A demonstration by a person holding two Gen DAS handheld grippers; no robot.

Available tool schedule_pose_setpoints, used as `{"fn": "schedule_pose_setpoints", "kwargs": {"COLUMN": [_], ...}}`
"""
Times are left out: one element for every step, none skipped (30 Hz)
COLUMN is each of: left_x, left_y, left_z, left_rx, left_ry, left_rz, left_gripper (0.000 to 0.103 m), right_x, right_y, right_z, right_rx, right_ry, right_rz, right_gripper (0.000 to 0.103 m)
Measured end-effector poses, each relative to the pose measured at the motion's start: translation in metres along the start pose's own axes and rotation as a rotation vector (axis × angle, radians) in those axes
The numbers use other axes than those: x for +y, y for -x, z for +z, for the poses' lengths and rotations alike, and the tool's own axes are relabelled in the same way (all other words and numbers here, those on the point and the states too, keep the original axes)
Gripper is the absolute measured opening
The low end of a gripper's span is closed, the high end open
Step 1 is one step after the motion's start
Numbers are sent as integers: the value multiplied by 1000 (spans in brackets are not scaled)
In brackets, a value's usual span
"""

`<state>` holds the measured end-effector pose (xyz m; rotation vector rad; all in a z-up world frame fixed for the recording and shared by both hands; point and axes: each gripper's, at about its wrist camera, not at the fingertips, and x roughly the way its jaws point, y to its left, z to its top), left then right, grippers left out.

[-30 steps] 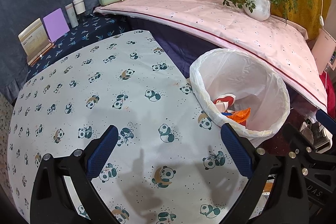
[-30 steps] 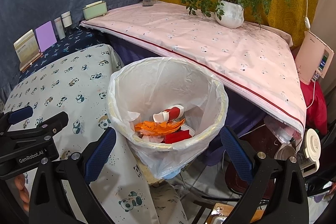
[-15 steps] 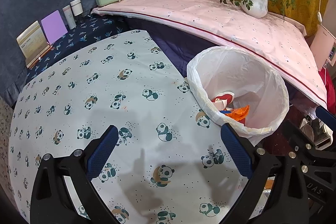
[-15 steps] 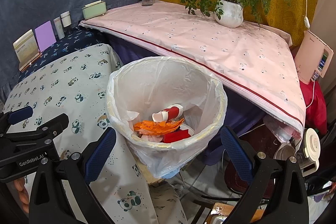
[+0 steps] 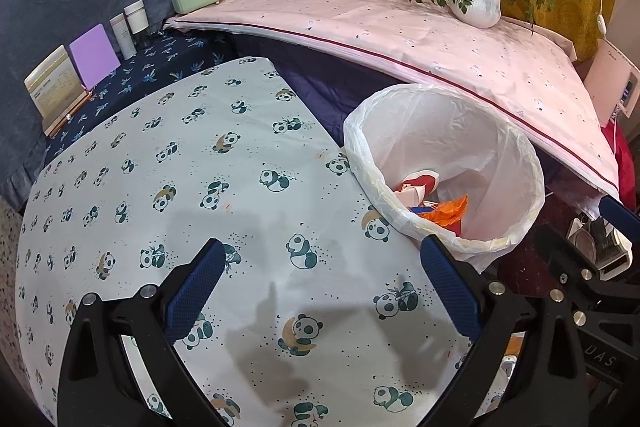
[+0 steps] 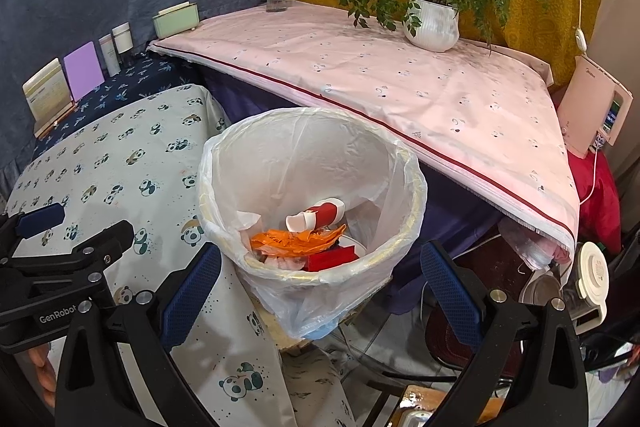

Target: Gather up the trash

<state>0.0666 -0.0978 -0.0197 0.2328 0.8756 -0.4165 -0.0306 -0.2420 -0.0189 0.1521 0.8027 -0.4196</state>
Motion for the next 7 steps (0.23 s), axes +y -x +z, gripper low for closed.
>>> {"fn": "schedule_pose_setpoints", "kwargs": {"left_x": [0, 0, 0, 1, 0, 0, 0], "left_y": [0, 0, 0, -1, -1, -1, -1], "left_z": [0, 0, 0, 0, 0, 0, -1], "left_rx": [0, -2, 0, 4, 8, 8, 6], "left_ry": [2, 5, 4, 2, 1, 2, 4], "left_rz": [2, -2, -11, -21, -30, -34, -38], "left_gripper": [94, 94, 94, 94, 94, 94, 94], "right_x": [0, 0, -1, -1, -1, -2, -3], "right_y": [0, 0, 0, 0, 0, 0, 0], "right_z": [0, -1, -1, -1, -2, -2, -2], "right_rx": [0, 0, 0, 0, 0, 1, 1], "right_ry": [-1, -1, -2, -3, -4, -7, -9], "right_rz": [0, -1, -1, -2, -3, -3, -3], "right_gripper": [96, 96, 96, 96, 96, 96, 96]}}
